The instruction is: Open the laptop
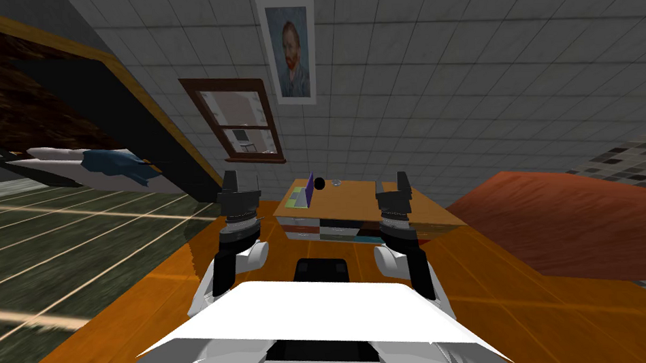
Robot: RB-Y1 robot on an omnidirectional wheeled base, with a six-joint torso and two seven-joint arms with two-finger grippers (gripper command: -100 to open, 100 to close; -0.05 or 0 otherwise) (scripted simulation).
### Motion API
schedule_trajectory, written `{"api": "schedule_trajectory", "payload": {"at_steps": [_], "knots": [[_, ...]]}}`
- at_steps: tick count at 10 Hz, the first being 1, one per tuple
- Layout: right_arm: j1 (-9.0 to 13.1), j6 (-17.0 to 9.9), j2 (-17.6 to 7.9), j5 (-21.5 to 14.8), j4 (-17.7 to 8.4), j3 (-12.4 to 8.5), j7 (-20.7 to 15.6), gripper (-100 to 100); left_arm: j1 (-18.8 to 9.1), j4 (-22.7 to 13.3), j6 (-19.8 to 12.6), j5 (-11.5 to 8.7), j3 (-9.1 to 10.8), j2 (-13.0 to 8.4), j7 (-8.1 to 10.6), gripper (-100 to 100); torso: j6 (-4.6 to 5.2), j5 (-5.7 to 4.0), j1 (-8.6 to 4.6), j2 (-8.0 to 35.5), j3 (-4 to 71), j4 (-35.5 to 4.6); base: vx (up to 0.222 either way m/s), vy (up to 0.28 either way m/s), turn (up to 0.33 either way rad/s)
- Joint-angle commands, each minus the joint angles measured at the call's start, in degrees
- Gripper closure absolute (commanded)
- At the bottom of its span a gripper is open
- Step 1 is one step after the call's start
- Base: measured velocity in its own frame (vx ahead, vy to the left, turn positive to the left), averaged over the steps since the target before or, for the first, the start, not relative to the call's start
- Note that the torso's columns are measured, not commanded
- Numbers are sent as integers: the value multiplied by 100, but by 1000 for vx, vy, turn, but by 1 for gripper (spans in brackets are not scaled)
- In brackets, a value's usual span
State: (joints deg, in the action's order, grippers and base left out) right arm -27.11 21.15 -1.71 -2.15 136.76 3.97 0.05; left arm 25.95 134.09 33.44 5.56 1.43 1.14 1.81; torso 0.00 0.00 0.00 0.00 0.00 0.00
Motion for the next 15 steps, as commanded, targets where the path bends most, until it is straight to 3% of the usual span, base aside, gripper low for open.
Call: {"api": "schedule_trajectory", "payload": {"at_steps": [1, 9, 10, 12, 15], "knots": [[0, 0, 0, 0, 0, 0, 0, 0, 0, 0, 0, 0, 0, 0, 0, 0, 0, 0, 0, 232, 467, -235, 0, 0, 0], [0, 1, 0, 0, 2, 0, 0, 0, 0, 2, 0, 0, 0, 0, 0, 0, 0, 0, 0, 3539, 7073, -3537, 0, 0, 0], [0, 1, 0, 0, 2, 0, 0, 0, -8, -21, -48, 23, 8, -217, -13, -100, 0, 0, 0, 3962, 7919, -3960, 13, -10, -7], [-1, 0, 0, 0, -1, 0, 0, 0, -26, -73, -157, 73, 26, -498, -43, -100, 0, -1, -4, 4204, 8428, -4204, 22, -22, -8], [-1, 0, 0, 0, -1, 0, 0, 0, -83, -238, -499, 232, 82, -843, -136, -100, 0, -1, -4, 4225, 8459, -4227, 40, -44, -20]]}}
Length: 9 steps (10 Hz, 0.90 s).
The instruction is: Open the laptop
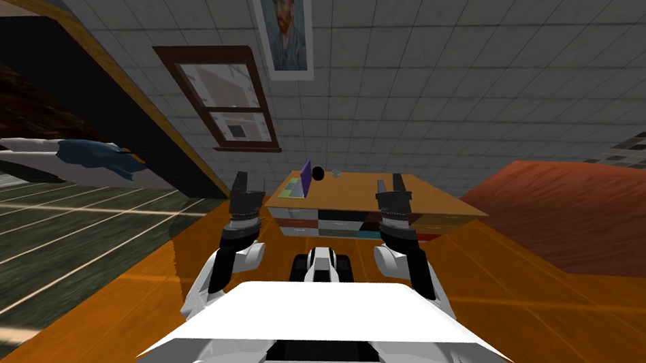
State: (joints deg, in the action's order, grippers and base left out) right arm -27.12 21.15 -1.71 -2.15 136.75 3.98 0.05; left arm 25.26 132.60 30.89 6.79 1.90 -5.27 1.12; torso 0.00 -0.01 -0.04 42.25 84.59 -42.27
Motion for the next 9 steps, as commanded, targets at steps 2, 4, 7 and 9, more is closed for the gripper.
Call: {"api": "schedule_trajectory", "payload": {"at_steps": [2, 4, 7, 9], "knots": [[0, 0, 0, 0, 0, 0, 0, 0, -48, -188, -447, 204, 69, -289, -122, -100, 0, -1, -4, -5, 4, 1, 74, -71, -20], [0, 0, 0, 0, 0, 0, 0, 0, -83, -288, -654, 300, 103, -348, -178, -100, 0, 2, 8, 5, -3, -2, 57, -53, -19], [0, 0, 0, 0, 0, 0, 0, 0, -133, -436, -956, 440, 152, -411, -260, -100, 0, 1, 3, 5, -3, -2, 53, -49, -18], [0, 0, 0, 0, 0, 0, 0, 0, -165, -530, -1146, 527, 183, -446, -311, -100, 0, 2, 6, 5, -3, -2, 42, -44, -20]]}}
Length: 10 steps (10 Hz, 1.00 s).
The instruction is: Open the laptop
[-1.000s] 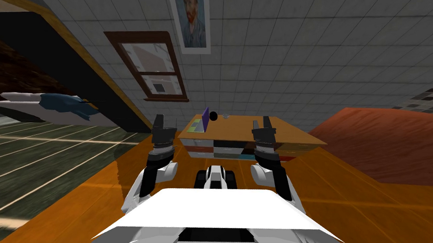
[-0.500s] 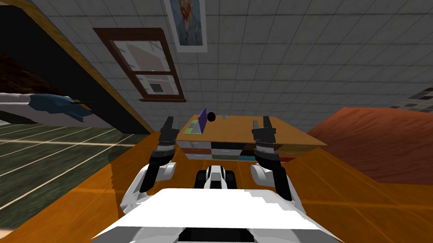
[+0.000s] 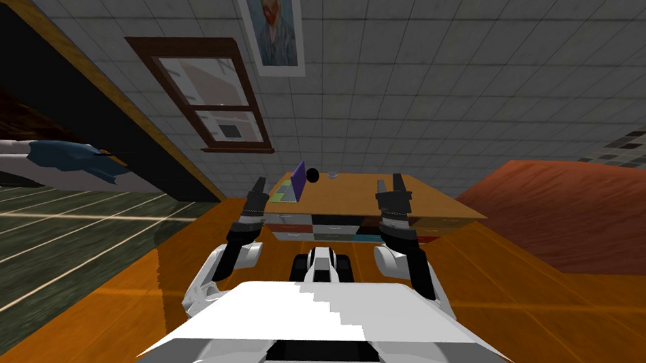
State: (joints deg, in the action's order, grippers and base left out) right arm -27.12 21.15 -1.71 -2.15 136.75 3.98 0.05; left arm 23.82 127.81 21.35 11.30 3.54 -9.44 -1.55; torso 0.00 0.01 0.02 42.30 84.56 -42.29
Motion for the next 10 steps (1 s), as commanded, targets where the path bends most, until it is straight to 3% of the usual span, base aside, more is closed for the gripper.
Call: {"api": "schedule_trajectory", "payload": {"at_steps": [1, 5, 10], "knots": [[0, 0, 0, 0, 0, 0, 0, 0, -36, -96, -283, 118, 34, -50, -69, -100, -1, -1, -3, -1, 0, 0, 51, -46, -13], [0, 0, 0, 0, 0, 0, 0, 0, -108, -304, -704, 313, 103, -223, -183, -100, 0, -2, -6, 0, 0, 0, 62, -53, -19], [0, 0, 0, 0, 0, 0, 0, 0, -199, -572, -1244, 562, 191, -595, -329, -100, 0, -1, -4, 2, -1, -1, 51, -51, -19]]}}
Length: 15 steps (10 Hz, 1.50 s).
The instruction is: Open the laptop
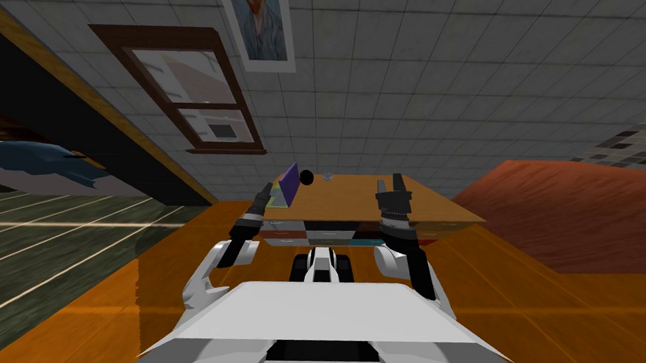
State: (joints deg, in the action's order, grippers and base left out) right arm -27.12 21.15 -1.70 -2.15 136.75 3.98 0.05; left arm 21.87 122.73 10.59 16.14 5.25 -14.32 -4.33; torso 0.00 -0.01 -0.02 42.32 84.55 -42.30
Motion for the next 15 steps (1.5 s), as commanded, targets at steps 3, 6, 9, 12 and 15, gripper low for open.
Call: {"api": "schedule_trajectory", "payload": {"at_steps": [3, 6, 9, 12, 15], "knots": [[0, 0, 0, 0, 0, 0, 0, 0, -58, -221, -482, 222, 72, -360, -135, -100, 0, 2, 4, -6, 4, 2, 57, -44, -18], [0, 0, 0, 0, 0, 0, 0, 0, -115, -387, -812, 374, 125, -615, -224, -100, -1, 0, 2, -4, 2, 1, 60, -54, -20], [0, 0, 0, 0, 0, 0, 0, 0, -168, -546, -1124, 518, 176, -818, -309, -100, 0, 1, 4, -3, 2, 1, 58, -48, -19], [0, 0, 0, 0, 0, 0, 0, 0, -225, -715, -1457, 671, 231, -1034, -399, -100, 0, 0, -1, -4, 2, 1, 52, -52, -20], [0, 0, -1, 0, 0, -1, 0, 0, -209, -554, -1542, 620, 207, -1069, -363, -100, 0, 4, 15, -12, 6, 2, 54, -5, -17]]}}
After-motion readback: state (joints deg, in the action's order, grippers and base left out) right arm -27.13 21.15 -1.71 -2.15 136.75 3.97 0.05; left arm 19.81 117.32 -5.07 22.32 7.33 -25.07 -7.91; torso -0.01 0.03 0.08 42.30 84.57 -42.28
